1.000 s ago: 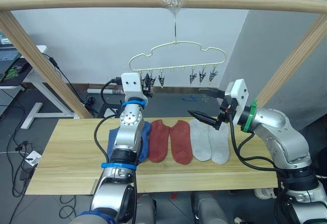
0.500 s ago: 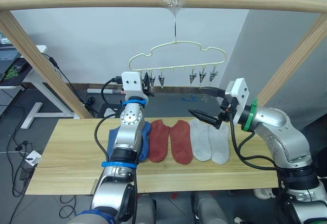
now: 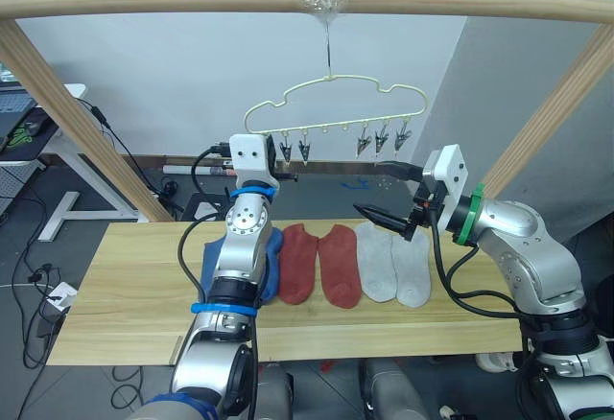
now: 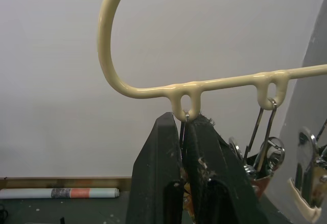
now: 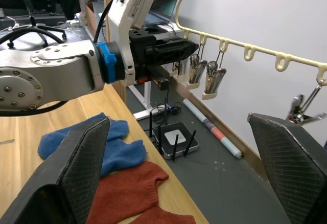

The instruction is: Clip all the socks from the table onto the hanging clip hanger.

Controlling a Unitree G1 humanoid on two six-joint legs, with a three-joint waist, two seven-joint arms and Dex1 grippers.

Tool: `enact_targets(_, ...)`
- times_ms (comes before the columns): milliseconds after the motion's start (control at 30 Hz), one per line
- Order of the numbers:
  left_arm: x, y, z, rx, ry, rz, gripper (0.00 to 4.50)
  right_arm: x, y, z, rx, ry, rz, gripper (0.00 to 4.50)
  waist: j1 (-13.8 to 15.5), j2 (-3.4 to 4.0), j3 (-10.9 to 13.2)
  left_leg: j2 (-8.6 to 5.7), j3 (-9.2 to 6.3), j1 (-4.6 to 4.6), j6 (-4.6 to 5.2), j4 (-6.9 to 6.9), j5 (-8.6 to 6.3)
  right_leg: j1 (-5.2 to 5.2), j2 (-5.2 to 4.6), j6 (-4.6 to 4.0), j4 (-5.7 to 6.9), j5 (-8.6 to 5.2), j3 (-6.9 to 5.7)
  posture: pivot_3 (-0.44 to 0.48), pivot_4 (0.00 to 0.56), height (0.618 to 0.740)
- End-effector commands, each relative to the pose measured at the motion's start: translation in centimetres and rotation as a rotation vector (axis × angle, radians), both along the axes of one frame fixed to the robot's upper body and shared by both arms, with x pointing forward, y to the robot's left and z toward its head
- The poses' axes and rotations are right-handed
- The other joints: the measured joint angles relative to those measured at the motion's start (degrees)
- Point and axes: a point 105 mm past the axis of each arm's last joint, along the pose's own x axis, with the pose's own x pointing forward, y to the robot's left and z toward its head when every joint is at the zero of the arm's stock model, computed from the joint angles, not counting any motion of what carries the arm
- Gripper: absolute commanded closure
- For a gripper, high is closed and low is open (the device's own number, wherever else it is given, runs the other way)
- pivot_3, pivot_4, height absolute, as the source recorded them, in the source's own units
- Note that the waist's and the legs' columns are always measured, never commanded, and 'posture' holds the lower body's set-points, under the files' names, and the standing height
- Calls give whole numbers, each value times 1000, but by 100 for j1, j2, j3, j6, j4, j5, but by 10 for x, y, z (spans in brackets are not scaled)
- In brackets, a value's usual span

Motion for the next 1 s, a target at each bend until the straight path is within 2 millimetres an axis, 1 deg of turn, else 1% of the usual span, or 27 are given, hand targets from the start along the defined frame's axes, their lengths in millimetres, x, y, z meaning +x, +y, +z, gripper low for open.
enact_targets(33,-3,7,6,11,24,-85,4492,3,-15,-21,-43,28,-120,0,1,0,0,0,-3,0,0,-1,0,1,0,-1,0,0,-2,0,188,740)
enact_targets(67,-4,9,6,10,36,-102,4492,4,-18,-27,-56,38,-141,0,3,0,0,0,-2,-2,0,-1,0,0,0,-1,0,-1,-2,16,186,740)
enact_targets(133,-5,10,7,16,60,-152,4492,8,-29,-42,-85,67,-210,0,4,0,0,0,0,-2,0,-1,0,-1,0,-1,0,-1,0,16,186,740)
enact_targets(233,-7,11,8,33,96,-196,4492,11,-41,-57,-103,96,-270,0,1,0,0,0,0,0,0,1,1,-1,0,0,5,0,1,32,181,740)
enact_targets(267,-8,9,7,34,111,-219,4492,15,-47,-64,-120,109,-314,0,1,1,-1,0,0,3,0,1,1,-1,0,0,8,0,1,32,181,740)
enact_targets(333,-11,4,10,43,140,-295,4492,21,-68,-94,-170,190,-426,0,4,0,-1,0,-2,6,1,1,1,0,0,0,11,0,-1,38,179,740)
enact_targets(400,-13,2,13,45,155,-333,4492,23,-78,-114,-207,243,-474,0,5,0,-1,0,-1,5,1,2,1,2,0,0,10,0,0,38,179,740)
enact_targets(433,-13,2,15,47,156,-338,4492,23,-80,-118,-217,248,-477,0,6,1,-1,0,0,4,1,2,1,1,0,0,9,0,1,38,179,740)
enact_targets(500,-12,4,18,38,155,-337,4492,30,-86,-136,-240,286,-510,0,3,1,-1,-1,1,4,1,1,1,0,-1,-1,9,0,2,34,173,740)
enact_targets(567,-12,4,19,24,155,-340,4492,35,-88,-148,-230,335,-535,0,-16,3,-1,0,2,6,1,1,1,0,0,-1,10,0,2,34,173,740)
enact_targets(633,-12,3,20,15,158,-343,4492,38,-89,-153,-215,358,-543,0,-16,3,0,0,1,8,1,1,2,0,0,-1,12,1,2,34,173,740)
enact_targets(800,-13,2,18,5,169,-358,4492,44,-91,-171,-271,406,-546,0,-8,3,0,-2,2,5,0,2,2,1,-2,0,9,1,4,26,181,740)
enact_targets(867,-14,3,18,8,170,-357,4492,47,-91,-175,-272,420,-552,0,-7,3,0,-2,2,5,1,2,2,1,-2,0,10,1,3,28,181,740)
enact_targets(1000,-13,6,21,12,168,-355,4492,45,-89,-191,-311,477,-547,0,-8,3,0,-2,0,5,1,0,2,0,-1,-1,10,1,3,29,179,740)
